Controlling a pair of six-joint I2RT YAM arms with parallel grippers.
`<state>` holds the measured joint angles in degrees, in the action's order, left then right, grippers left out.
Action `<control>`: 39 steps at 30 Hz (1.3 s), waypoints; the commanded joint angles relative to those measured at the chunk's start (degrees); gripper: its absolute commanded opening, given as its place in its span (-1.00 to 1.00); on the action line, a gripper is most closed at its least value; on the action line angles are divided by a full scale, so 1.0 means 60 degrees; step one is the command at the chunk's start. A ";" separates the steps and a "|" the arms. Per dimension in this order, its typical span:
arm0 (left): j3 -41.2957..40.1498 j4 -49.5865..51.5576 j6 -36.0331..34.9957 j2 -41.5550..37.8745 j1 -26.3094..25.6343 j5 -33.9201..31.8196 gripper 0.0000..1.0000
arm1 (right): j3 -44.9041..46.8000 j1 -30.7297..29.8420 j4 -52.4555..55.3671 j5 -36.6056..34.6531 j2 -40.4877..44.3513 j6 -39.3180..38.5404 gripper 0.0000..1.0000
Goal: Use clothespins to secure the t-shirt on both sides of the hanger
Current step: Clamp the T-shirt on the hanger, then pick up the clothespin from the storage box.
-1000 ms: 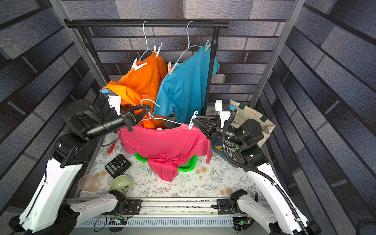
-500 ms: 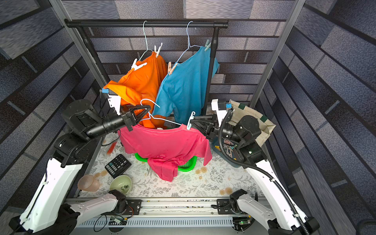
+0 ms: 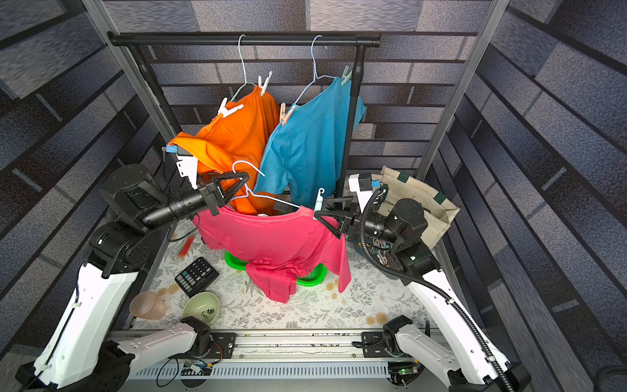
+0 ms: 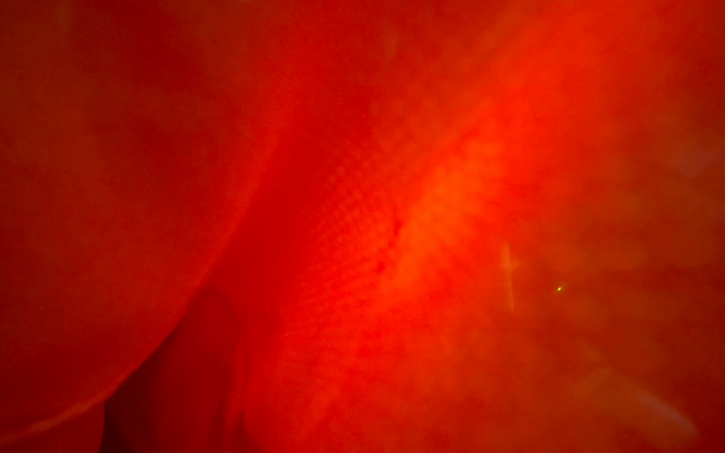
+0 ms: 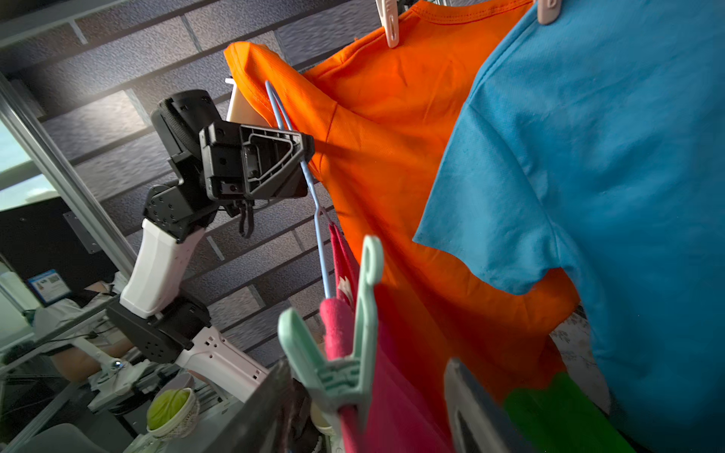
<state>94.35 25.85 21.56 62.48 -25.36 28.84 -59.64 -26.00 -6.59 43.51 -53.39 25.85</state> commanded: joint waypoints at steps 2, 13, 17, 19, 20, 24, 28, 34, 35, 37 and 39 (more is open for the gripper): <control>0.0359 0.0162 0.0222 0.0045 0.0084 -0.2237 -1.00 | -0.0019 -0.0052 0.0882 -0.1593 0.0561 -0.0677 0.57; 0.0458 0.0868 0.2147 0.0033 -0.0415 -0.9966 -1.00 | -0.1118 -0.0054 0.5479 -0.6207 0.0603 -0.1817 0.48; 0.0552 0.0936 0.2402 0.0177 -0.0983 -1.1573 -1.00 | -0.1223 -0.0051 0.7707 -0.9782 0.0048 -0.1452 0.31; 0.0425 0.0956 0.2738 0.0173 -0.1112 -1.2261 -1.00 | -0.1191 -0.0046 0.8788 -1.1176 -0.0504 -0.1279 0.22; 0.0340 0.0948 0.2874 0.0163 -0.1119 -1.2487 -1.00 | -0.1152 -0.0029 0.9093 -1.1509 -0.0771 -0.1239 0.18; -0.0119 0.0496 0.2937 0.0112 -0.1092 -1.2952 -1.00 | -0.0571 0.0154 0.9266 -1.2001 -0.1561 -0.0858 0.07; -0.0152 0.0493 0.2919 0.0297 -0.1071 -1.3149 -1.00 | 0.0273 0.1017 0.8708 -1.1619 -0.2123 -0.0783 0.09; -0.0186 0.0379 0.3217 0.0702 -0.1066 -1.3756 -1.00 | 0.0318 0.1929 0.8149 -1.0389 -0.4301 -0.0715 -0.32; -0.0218 0.0409 0.3352 0.0746 -0.1062 -1.3864 -1.00 | 0.0320 0.1936 0.7927 -1.0349 -0.4597 -0.0717 -0.36; -0.0319 0.0379 0.3604 0.0784 -0.1075 -1.4028 -1.00 | 0.0358 0.2026 0.7266 -1.0109 -0.5004 -0.0797 -0.38; -0.0458 0.0212 0.3742 0.0815 -0.1070 -1.4110 -1.00 | 0.0295 0.2139 0.6769 -0.9916 -0.5507 -0.0929 -0.37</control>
<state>92.38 30.41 41.17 67.59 -31.88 -51.66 -57.87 -13.82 39.13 -18.52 -84.62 20.88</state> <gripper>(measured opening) 0.073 0.314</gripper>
